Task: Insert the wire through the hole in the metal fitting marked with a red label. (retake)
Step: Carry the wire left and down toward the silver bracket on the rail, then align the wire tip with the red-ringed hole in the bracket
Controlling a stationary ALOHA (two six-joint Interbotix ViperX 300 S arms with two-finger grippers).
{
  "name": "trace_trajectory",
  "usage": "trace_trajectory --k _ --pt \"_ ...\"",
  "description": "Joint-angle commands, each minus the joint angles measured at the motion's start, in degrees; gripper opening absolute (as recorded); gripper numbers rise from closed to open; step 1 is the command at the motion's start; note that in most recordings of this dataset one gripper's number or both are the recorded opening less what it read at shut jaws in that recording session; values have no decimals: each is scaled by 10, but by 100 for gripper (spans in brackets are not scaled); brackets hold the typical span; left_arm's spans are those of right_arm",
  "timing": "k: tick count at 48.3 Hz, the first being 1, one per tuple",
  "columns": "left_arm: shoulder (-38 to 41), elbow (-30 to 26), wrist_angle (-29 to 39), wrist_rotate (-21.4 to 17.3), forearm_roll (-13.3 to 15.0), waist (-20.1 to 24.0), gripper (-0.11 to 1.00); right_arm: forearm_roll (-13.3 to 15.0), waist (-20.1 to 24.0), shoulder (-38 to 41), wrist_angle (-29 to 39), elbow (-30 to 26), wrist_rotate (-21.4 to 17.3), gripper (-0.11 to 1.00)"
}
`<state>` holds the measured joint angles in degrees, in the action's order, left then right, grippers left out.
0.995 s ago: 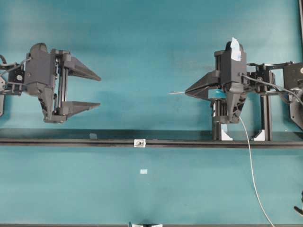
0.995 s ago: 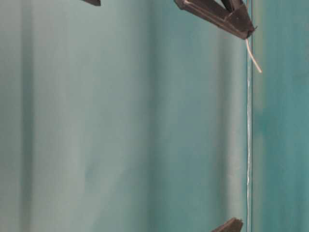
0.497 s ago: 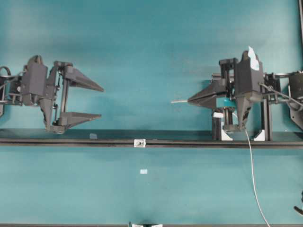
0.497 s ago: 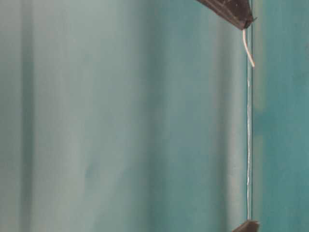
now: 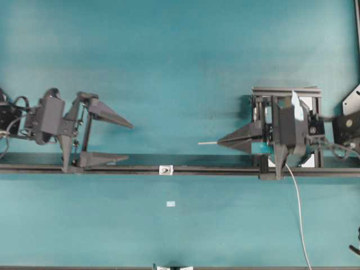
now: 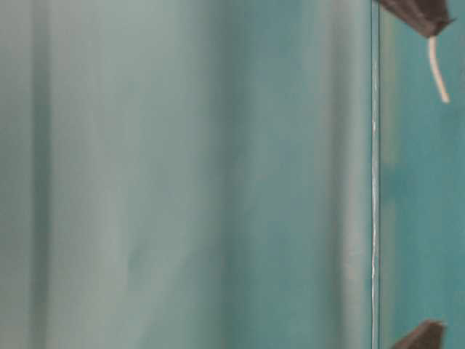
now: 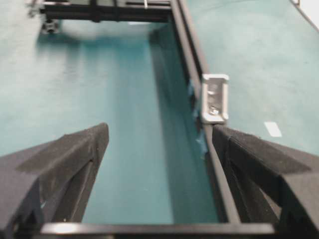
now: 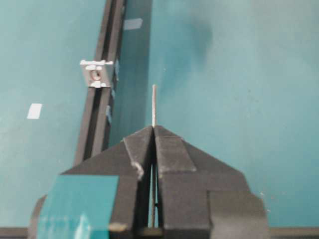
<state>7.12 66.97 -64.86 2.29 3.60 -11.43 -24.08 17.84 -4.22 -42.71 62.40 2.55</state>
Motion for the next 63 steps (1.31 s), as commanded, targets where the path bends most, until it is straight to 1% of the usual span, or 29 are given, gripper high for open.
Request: trace_trajectory --k 1,3,5,8,14,18,23,30,35,40,55,63 --pt "17 -19 -12 3 5 -13 61 -66 43 17 -40 -13 35 3" --pt "27 -30 -14 3 6 -19 61 -90 59 25 -51 -17 49 3" --pt "36 -38 -16 3 6 -23 61 -107 74 34 -60 -20 57 3" --pt "47 -50 -18 4 7 -31 61 -122 93 47 -69 -25 66 3" --pt "68 -70 -25 4 7 -42 61 -125 118 74 -98 -34 67 3" --pt "77 -78 -30 4 9 -46 61 -126 127 92 -123 -38 66 3" --pt "87 -83 -33 15 14 -47 61 -127 129 115 -145 -46 64 3" --pt "94 -83 -33 39 14 -46 61 -132 129 140 -153 -56 64 3" --pt "96 -84 -33 42 14 -46 61 -144 128 156 -169 -60 64 3" --pt "99 -86 -33 43 14 -46 61 -147 129 167 -186 -61 62 3" --pt "134 -114 -33 45 14 -46 61 -146 129 188 -191 -69 56 3" --pt "140 -118 -33 45 14 -46 61 -147 129 201 -192 -77 55 3"
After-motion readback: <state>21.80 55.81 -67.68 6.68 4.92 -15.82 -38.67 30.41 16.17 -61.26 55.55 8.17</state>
